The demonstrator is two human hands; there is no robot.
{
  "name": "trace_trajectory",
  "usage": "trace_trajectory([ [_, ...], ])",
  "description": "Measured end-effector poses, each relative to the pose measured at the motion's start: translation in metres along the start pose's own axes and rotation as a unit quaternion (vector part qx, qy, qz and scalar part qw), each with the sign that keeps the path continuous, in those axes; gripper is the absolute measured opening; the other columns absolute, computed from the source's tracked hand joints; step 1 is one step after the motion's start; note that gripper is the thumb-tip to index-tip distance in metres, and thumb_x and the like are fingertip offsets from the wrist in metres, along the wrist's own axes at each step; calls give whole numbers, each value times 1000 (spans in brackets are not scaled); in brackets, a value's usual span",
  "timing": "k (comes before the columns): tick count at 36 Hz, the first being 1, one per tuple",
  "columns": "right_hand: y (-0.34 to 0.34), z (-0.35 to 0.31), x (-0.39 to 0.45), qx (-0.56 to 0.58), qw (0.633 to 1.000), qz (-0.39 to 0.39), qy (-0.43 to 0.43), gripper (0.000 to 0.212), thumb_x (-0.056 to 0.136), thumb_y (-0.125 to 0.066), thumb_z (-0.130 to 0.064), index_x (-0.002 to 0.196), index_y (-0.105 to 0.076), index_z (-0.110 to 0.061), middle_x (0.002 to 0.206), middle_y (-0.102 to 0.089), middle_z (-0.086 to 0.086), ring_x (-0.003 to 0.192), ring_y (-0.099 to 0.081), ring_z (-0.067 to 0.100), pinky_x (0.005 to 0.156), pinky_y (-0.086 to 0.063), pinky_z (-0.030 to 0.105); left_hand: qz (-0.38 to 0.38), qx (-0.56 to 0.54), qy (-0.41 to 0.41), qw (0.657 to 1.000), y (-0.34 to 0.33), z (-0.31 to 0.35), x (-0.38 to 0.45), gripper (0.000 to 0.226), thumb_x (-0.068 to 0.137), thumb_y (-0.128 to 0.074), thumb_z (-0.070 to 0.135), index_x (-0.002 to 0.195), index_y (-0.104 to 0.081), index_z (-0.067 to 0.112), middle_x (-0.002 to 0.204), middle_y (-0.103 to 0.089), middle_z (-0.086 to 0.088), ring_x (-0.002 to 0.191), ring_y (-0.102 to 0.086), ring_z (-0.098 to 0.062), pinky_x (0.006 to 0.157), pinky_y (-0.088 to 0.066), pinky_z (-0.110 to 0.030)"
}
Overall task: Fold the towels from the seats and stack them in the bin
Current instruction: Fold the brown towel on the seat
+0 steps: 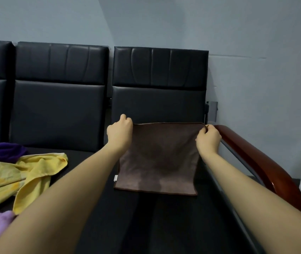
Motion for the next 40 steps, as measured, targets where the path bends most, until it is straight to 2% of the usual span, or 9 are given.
trace_trajectory([
  [3,-2,-3,6,28,999,21,-9,21,99,-38,-9,94,-58,-4,105,-62,18,93,-59,32,78,-48,33,27,-55,15,998,2,0,9,21,85,-46,-11,87,-40,9,103,-48,-11,68,-50,-31,48,-21,-31],
  [7,-2,-12,9,72,997,40,14,22,100,-36,-9,106,-57,-6,109,-59,12,93,-54,20,77,-41,27,79,-158,42,983,8,-1,19,19,87,-40,-11,97,-45,5,109,-46,-15,78,-54,-38,60,-35,-39],
  [10,1,-18,8,106,993,46,24,23,101,-33,-9,110,-55,-11,105,-58,7,95,-53,17,80,-43,28,105,-256,71,958,11,-3,23,26,87,-34,-12,103,-48,3,110,-47,-13,83,-51,-34,69,-41,-42],
  [17,7,-15,-3,159,986,46,18,27,103,-29,-11,118,-51,-10,103,-54,2,89,-51,11,65,-38,14,130,-375,97,913,10,-5,14,22,87,-41,-6,103,-52,4,110,-51,-9,90,-50,-24,75,-44,-38],
  [25,15,20,-31,133,990,36,-36,18,101,-31,-14,96,-48,-14,95,-54,5,91,-52,20,78,-38,28,109,-322,109,934,-9,-10,-29,18,92,-44,9,103,-56,5,106,-59,-9,101,-48,-26,78,-40,-35],
  [28,21,28,-39,71,994,51,-66,24,99,-30,-13,101,-53,-7,107,-58,16,106,-51,31,97,-35,38,118,-286,121,943,-9,-12,-45,18,91,-45,13,99,-60,6,96,-64,-7,98,-47,-27,84,-38,-36],
  [32,23,35,-49,-2,995,26,-95,24,100,-29,-17,97,-52,-11,103,-59,14,110,-47,30,96,-26,35,68,-296,138,943,-18,-15,-55,18,91,-44,17,94,-58,7,91,-64,-7,91,-55,-29,83,-44,-40],
  [35,14,42,-55,-25,995,-16,-100,21,99,-31,-19,91,-50,-11,97,-58,14,106,-52,34,96,-34,41,8,-316,169,933,-32,-16,-62,16,91,-44,20,97,-53,9,89,-60,-5,82,-58,-29,74,-49,-39],
  [40,-5,58,-63,-85,984,-108,-109,26,98,-40,-18,109,-60,-7,109,-62,16,103,-57,35,87,-46,41,-85,-301,203,928,-63,-15,-72,19,90,-47,20,100,-48,5,95,-56,-10,85,-57,-32,72,-49,-38],
])
Point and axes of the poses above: each hand's wrist, its own x-axis towards the middle knuckle, its own y-axis out of the back of the hand, z = x × y, the point moved 6 cm from there along x, towards the middle knuckle
